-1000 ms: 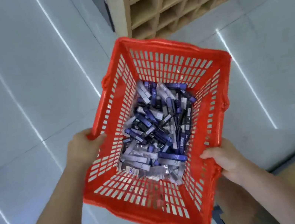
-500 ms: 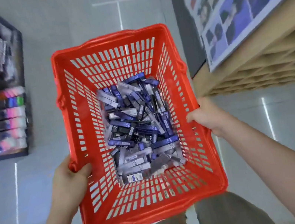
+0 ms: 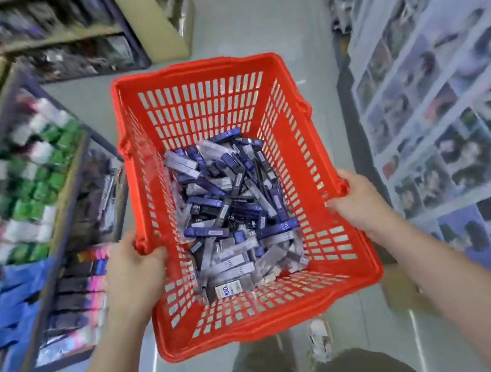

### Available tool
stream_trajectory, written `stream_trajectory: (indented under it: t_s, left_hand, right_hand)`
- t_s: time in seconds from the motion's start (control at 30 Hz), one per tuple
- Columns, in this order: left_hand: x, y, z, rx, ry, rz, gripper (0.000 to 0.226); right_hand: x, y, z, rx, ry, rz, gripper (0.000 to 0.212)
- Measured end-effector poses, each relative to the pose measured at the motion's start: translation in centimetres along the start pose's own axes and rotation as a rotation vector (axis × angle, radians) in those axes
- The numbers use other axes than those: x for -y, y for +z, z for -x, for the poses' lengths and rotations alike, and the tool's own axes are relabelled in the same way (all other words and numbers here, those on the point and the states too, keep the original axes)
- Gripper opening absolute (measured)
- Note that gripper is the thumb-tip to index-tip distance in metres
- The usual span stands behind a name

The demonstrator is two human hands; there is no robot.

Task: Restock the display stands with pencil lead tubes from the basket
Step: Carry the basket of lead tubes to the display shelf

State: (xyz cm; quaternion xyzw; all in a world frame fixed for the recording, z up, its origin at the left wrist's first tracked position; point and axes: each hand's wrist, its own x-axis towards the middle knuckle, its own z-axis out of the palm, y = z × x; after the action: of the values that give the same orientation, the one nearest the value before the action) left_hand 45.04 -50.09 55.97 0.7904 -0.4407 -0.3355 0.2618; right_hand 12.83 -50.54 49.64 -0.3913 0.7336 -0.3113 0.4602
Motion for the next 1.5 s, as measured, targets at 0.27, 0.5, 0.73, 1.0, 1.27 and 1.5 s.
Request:
stream_trajectory:
  t_s: [0.27,0.5,0.73,1.0,1.27,1.5]
  left_hand:
    - [-11.7,3.4,-20.9,0.035,0.05,0.048,0.02]
    - [-25.1,7.2,-39.4,0.169,0.077,0.086,0.012]
    - [-39.8,15.8,-56.4,0.303,0.104,0.061,0.015]
    - [-56.8,25.4,-74.5,0.256,0.098,0.047,0.01]
    - [-73.6,33.1,-95.7,0.278,0.117,0.089,0.018]
    - [-89.8,39.8,-114.0,0.361,0.155,0.062,0.023]
  right_hand:
    - [13.7,0.3,-19.1,-0.193,-0.126,0.185,0.029]
    - [25.3,-1.4,-34.1,-0.346,-0.092,0.238,0.017]
    - [32.6,-6.1,-52.3,-0.391,-0.033,0.169,0.018]
    - [42.7,-12.5,-76.9,-0.371,-0.049,0.111,0.016]
    - [54.1,-16.2,-102.6,-0.337,-0.016,0.168,0.013]
    - [62.5,-19.2,-121.9,-0.408,0.047,-0.035,0.021]
